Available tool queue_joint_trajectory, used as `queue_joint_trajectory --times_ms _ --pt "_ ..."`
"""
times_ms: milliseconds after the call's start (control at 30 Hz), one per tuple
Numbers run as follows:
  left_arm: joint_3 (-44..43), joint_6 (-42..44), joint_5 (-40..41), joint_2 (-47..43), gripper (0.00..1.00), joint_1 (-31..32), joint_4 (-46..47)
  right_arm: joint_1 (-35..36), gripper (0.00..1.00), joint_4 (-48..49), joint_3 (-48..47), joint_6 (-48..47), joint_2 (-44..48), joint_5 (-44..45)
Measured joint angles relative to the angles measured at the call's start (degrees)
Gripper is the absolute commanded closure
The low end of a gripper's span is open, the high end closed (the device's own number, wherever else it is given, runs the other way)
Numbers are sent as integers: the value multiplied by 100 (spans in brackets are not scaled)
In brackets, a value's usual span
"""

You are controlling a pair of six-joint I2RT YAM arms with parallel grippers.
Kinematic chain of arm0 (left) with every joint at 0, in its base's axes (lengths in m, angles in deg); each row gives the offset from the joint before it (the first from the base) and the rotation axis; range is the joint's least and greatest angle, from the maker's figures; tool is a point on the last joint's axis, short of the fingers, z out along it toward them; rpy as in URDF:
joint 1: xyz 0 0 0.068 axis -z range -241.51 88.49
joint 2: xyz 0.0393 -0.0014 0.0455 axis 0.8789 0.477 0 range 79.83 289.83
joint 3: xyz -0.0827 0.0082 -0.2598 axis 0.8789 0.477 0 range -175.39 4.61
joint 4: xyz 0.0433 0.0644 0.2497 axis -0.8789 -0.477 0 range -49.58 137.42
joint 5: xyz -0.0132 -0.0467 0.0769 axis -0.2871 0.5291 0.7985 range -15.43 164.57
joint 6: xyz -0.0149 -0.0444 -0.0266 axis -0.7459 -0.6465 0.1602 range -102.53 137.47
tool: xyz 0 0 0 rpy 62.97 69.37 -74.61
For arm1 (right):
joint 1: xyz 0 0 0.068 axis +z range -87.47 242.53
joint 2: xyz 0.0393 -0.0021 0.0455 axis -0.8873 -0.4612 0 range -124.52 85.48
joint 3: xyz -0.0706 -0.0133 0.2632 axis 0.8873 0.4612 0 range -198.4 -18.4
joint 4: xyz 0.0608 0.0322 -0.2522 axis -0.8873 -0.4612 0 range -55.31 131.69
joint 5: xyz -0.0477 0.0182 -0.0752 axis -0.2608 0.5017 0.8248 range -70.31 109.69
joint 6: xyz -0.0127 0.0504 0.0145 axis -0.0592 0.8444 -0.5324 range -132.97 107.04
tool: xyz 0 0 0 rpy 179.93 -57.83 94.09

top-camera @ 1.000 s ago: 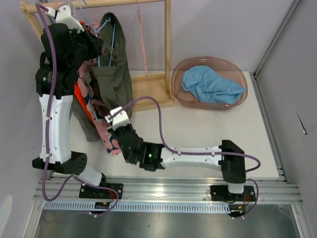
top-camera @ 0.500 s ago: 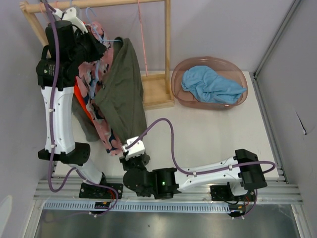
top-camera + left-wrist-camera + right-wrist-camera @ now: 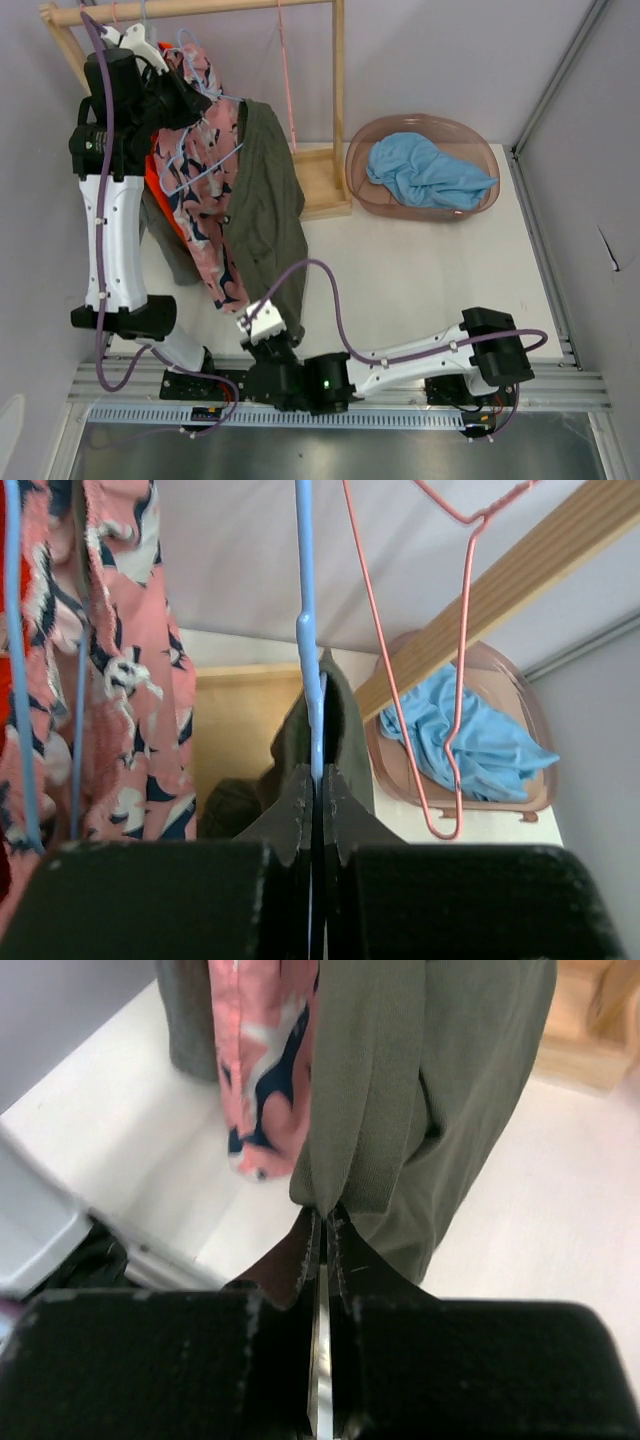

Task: Remove the shorts from the hanger

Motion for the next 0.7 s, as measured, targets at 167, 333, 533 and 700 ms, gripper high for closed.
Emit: queue_joint_trajectory --times_ms 167,333,533,700 --pt "1923 -81 22 -1200 100 210 817 -1058 100 1056 -87 -1502 85 -706" --pt "2999 -76 302 -2448 100 793 868 -2535 100 1742 -824 -2973 177 -1189" --pt "3381 -74 649 -3305 100 811 1073 -4258 100 1537 -2568 -3676 334 -1836" --pt "3388 -57 796 -3316 100 831 1224 -6094 100 1032 -4249 -3580 289 -2256"
